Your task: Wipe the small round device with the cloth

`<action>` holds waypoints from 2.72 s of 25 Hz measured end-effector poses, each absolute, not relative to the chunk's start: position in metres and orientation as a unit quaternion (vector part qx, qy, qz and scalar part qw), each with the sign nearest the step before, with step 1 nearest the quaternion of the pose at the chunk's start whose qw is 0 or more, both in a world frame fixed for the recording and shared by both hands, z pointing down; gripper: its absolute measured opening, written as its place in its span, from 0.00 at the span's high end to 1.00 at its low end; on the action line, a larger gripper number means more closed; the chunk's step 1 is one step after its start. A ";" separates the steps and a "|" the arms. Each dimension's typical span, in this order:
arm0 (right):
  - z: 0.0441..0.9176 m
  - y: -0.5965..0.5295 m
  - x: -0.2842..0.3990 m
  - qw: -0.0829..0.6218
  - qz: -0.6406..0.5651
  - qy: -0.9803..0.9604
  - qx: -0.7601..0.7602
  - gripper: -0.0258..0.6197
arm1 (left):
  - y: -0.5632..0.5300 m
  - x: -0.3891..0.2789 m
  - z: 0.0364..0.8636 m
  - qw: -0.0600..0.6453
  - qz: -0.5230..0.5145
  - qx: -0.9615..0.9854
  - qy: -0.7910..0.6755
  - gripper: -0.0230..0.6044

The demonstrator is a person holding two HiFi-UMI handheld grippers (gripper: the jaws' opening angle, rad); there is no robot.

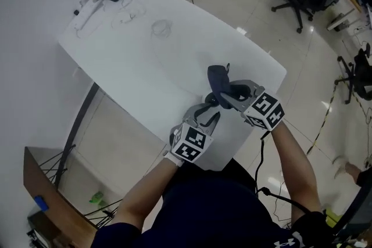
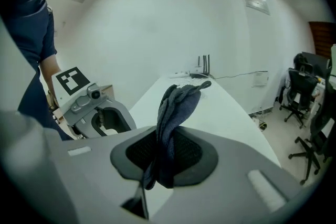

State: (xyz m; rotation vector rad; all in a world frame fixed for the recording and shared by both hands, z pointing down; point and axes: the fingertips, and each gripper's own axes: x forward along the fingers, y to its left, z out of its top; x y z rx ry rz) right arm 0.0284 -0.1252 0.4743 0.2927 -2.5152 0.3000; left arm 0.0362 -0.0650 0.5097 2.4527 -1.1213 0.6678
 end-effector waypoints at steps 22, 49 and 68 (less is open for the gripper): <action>0.556 -0.162 -0.012 0.337 0.164 -0.922 -0.095 0.84 | -0.067 0.031 0.523 0.234 0.217 0.839 -0.441 0.79; 0.475 -0.122 -0.009 0.352 -0.032 -0.926 -0.130 0.84 | -0.068 0.040 0.512 0.160 0.251 0.845 -0.444 0.76; 0.534 -0.131 -0.046 0.427 -0.035 -0.855 -0.293 0.84 | -0.075 0.041 0.518 0.194 0.234 0.832 -0.464 0.77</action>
